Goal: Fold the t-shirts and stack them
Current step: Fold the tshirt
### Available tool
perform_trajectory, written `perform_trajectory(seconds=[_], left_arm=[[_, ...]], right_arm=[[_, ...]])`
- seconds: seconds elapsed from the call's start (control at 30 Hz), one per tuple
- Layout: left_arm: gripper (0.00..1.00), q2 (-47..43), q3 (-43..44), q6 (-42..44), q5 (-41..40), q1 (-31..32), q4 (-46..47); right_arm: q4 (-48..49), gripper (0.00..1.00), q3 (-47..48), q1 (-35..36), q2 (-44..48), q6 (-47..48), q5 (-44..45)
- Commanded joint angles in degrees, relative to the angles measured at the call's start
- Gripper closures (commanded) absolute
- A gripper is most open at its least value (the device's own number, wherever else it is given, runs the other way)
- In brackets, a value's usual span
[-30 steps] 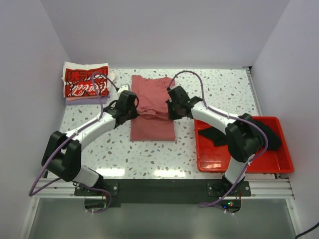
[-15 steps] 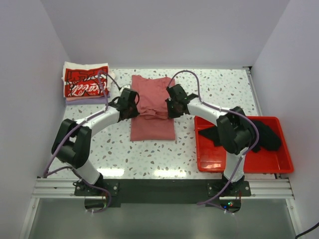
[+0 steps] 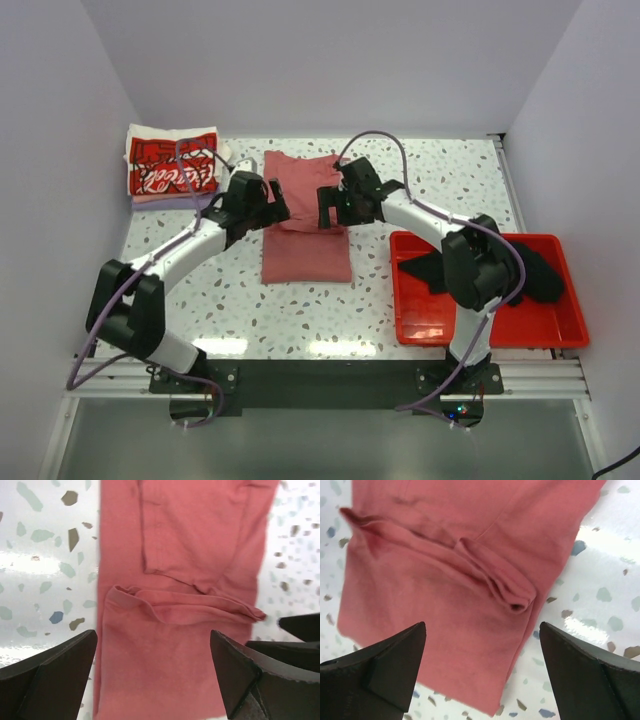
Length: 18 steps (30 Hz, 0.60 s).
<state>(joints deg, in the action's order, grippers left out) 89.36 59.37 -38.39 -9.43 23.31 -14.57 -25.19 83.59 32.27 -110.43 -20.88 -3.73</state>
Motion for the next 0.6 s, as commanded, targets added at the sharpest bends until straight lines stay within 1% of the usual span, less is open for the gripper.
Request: perform_trajectory(seconds=[0.0, 0.03, 0.07, 0.13, 0.2, 0.4, 0.57], left_arm=[[0.00, -7.3, -5.3, -1.9, 6.1, -0.3, 6.5], [0.00, -9.3, -7.1, -2.3, 7.7, -0.3, 7.9], [0.00, -10.2, -10.7, -3.5, 11.2, -0.2, 11.2], [0.00, -11.8, -14.2, -4.8, 13.7, 0.0, 13.7], [0.00, -12.1, -18.4, -6.2, 16.6, 0.4, 19.5], [0.00, -9.9, -22.8, -7.7, 20.0, 1.4, 24.6], [0.00, -8.0, -24.7, -7.1, 19.6, 1.4, 25.0]], right_arm=[[3.8, 0.01, -3.3, 0.0, 6.7, -0.3, -6.1], [4.8, 0.01, -4.6, 0.2, 7.9, -1.3, -9.7], [7.0, 0.01, -6.8, 0.1, 8.3, -2.0, -11.3], [9.1, 0.01, -9.3, 0.2, 8.3, -3.8, -15.4], [10.3, 0.01, -9.8, 0.3, 7.6, -4.9, -16.9], [11.6, 0.01, -7.5, 0.7, 2.2, -5.7, -18.3], [12.4, 0.01, -3.8, 0.7, -2.1, -6.0, -16.9]])
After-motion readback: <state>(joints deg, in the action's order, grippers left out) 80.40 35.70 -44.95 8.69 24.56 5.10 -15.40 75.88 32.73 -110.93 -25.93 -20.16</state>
